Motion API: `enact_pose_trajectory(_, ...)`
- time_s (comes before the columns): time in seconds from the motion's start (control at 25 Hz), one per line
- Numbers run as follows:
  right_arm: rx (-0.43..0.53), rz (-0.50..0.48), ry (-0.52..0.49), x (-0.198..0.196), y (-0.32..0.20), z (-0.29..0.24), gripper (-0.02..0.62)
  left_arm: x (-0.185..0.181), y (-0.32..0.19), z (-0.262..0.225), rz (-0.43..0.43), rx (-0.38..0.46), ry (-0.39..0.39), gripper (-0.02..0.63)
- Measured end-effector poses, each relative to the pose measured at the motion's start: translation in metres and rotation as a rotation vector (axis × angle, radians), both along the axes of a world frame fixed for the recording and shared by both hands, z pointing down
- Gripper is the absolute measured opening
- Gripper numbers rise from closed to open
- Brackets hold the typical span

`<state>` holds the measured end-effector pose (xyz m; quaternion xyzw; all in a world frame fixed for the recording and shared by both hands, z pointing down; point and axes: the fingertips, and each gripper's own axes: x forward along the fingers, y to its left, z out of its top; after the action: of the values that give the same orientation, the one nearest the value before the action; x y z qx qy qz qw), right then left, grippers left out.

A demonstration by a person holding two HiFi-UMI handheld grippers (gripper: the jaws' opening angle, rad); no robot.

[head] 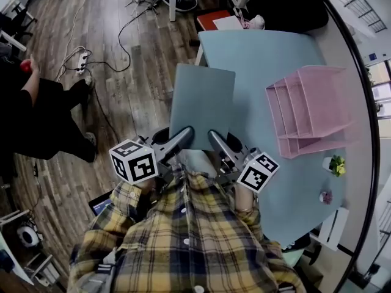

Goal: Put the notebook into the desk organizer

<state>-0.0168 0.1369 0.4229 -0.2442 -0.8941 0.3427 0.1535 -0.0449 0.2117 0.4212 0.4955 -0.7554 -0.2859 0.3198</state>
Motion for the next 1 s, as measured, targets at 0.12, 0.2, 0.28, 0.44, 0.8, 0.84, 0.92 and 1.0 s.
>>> enact_pose_trajectory(0.12,0.004,0.020,0.000,-0.028,-0.020,-0.007,0.110,-0.029,-0.020,-0.007,0.020,0.002,-0.002,0.117)
enact_pose_trajectory(0.2,0.006,0.035,-0.002,-0.042,-0.034,-0.012,0.110,-0.045,-0.036,-0.012,0.038,0.003,-0.001,0.117)
enact_pose_trajectory(0.28,0.011,0.058,-0.004,-0.054,-0.049,-0.017,0.110,-0.058,-0.051,-0.016,0.063,0.005,-0.002,0.117)
enact_pose_trajectory(0.44,0.020,0.112,-0.010,-0.073,-0.077,-0.021,0.110,-0.081,-0.081,-0.019,0.115,0.011,0.000,0.117)
enact_pose_trajectory(0.8,0.007,0.210,-0.019,-0.100,-0.140,-0.019,0.110,-0.115,-0.147,-0.019,0.207,0.005,-0.015,0.117)
enact_pose_trajectory(0.84,0.005,0.216,-0.020,-0.102,-0.144,-0.019,0.110,-0.117,-0.152,-0.019,0.213,0.005,-0.015,0.117)
enact_pose_trajectory(0.92,0.001,0.232,-0.021,-0.105,-0.152,-0.018,0.110,-0.121,-0.160,-0.018,0.229,0.003,-0.012,0.117)
enact_pose_trajectory(1.0,-0.004,0.256,-0.021,-0.106,-0.159,-0.018,0.110,-0.124,-0.168,-0.019,0.253,-0.002,-0.011,0.117)
